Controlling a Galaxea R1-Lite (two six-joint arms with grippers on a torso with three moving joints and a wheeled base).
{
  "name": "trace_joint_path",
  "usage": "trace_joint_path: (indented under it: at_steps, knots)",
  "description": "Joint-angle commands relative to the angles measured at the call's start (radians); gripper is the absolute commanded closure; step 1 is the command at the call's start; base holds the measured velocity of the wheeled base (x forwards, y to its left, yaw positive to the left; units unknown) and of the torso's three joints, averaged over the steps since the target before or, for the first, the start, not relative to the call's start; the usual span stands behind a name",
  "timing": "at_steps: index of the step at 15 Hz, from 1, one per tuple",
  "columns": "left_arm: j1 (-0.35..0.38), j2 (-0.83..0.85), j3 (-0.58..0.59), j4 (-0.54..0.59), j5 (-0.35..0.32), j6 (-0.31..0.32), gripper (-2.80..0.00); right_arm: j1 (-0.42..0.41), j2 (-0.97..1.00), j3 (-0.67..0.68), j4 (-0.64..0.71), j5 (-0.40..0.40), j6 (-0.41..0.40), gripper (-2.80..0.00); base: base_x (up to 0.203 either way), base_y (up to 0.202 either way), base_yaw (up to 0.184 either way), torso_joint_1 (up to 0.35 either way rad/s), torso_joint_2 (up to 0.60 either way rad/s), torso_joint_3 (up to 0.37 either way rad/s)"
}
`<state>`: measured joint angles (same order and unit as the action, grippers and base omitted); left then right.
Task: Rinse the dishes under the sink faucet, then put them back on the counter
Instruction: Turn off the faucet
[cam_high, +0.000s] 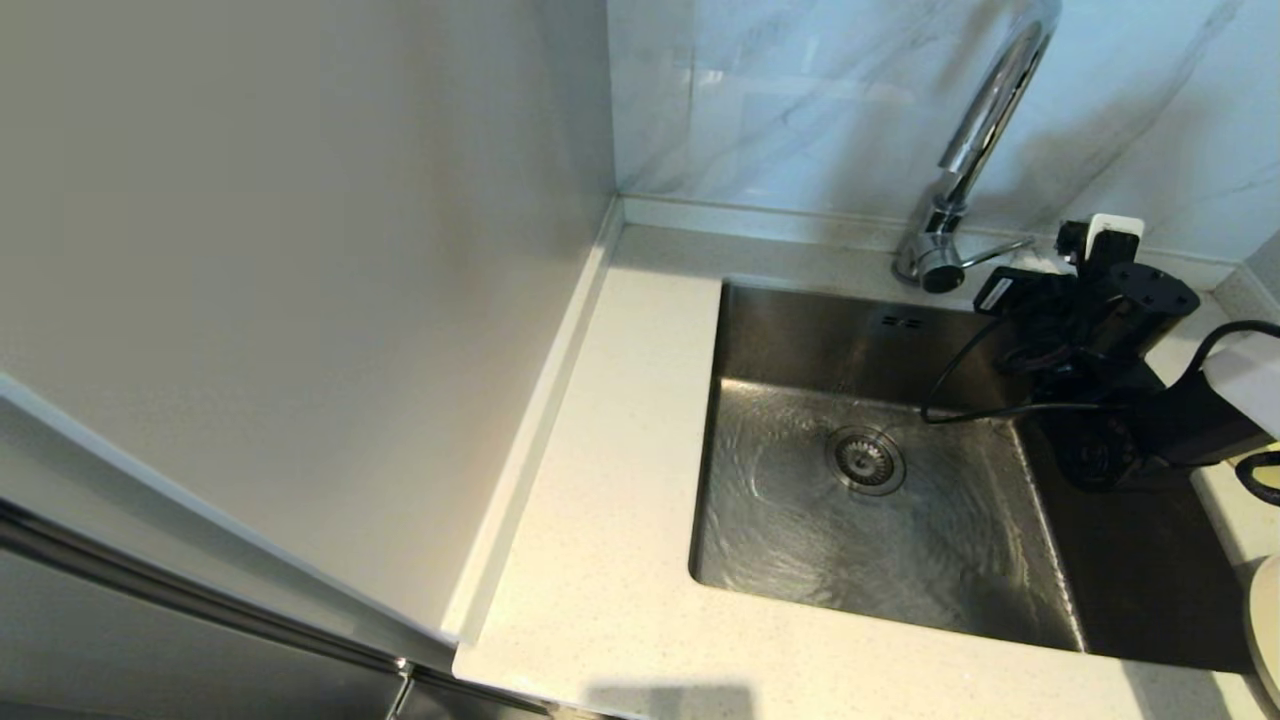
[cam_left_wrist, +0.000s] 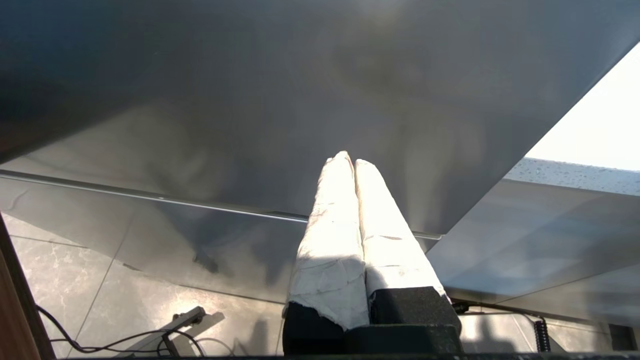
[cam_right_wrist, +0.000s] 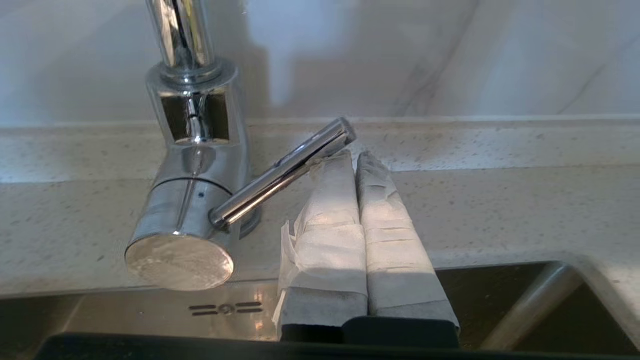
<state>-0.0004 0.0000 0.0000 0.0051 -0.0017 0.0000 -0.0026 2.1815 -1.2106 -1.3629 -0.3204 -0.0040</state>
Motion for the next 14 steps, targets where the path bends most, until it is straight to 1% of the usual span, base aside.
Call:
trace_joint_path:
  at_steps: [1, 3, 5, 8, 10, 12, 13, 14]
  knots:
    - [0.000, 0.000, 0.000, 0.000, 0.000, 0.000, 0.00, -0.014, -0.026, 0.013, -0.008, -0.003, -0.001, 0.00, 0.000, 0.000, 0.000, 0.000, 0.00, 0.000]
    - [0.000, 0.000, 0.000, 0.000, 0.000, 0.000, 0.00, -0.034, -0.093, 0.075, 0.003, -0.001, -0.001, 0.00, 0.000, 0.000, 0.000, 0.000, 0.00, 0.000]
    - [0.000, 0.000, 0.000, 0.000, 0.000, 0.000, 0.00, -0.059, -0.198, 0.148, 0.085, 0.002, -0.003, 0.00, 0.000, 0.000, 0.000, 0.000, 0.00, 0.000]
    - [0.000, 0.000, 0.000, 0.000, 0.000, 0.000, 0.00, -0.092, -0.393, 0.243, 0.307, 0.005, -0.039, 0.00, 0.000, 0.000, 0.000, 0.000, 0.00, 0.000]
    - [0.000, 0.000, 0.000, 0.000, 0.000, 0.000, 0.00, -0.102, -0.570, 0.314, 0.482, 0.014, -0.055, 0.00, 0.000, 0.000, 0.000, 0.000, 0.00, 0.000]
    - [0.000, 0.000, 0.000, 0.000, 0.000, 0.000, 0.00, -0.105, -0.755, 0.414, 0.644, 0.014, -0.064, 0.00, 0.000, 0.000, 0.000, 0.000, 0.00, 0.000]
    - [0.000, 0.000, 0.000, 0.000, 0.000, 0.000, 0.00, -0.106, -0.826, 0.475, 0.686, -0.003, -0.071, 0.00, 0.000, 0.000, 0.000, 0.000, 0.00, 0.000]
    - [0.000, 0.000, 0.000, 0.000, 0.000, 0.000, 0.00, -0.105, -0.902, 0.542, 0.716, -0.040, -0.085, 0.00, 0.000, 0.000, 0.000, 0.000, 0.00, 0.000]
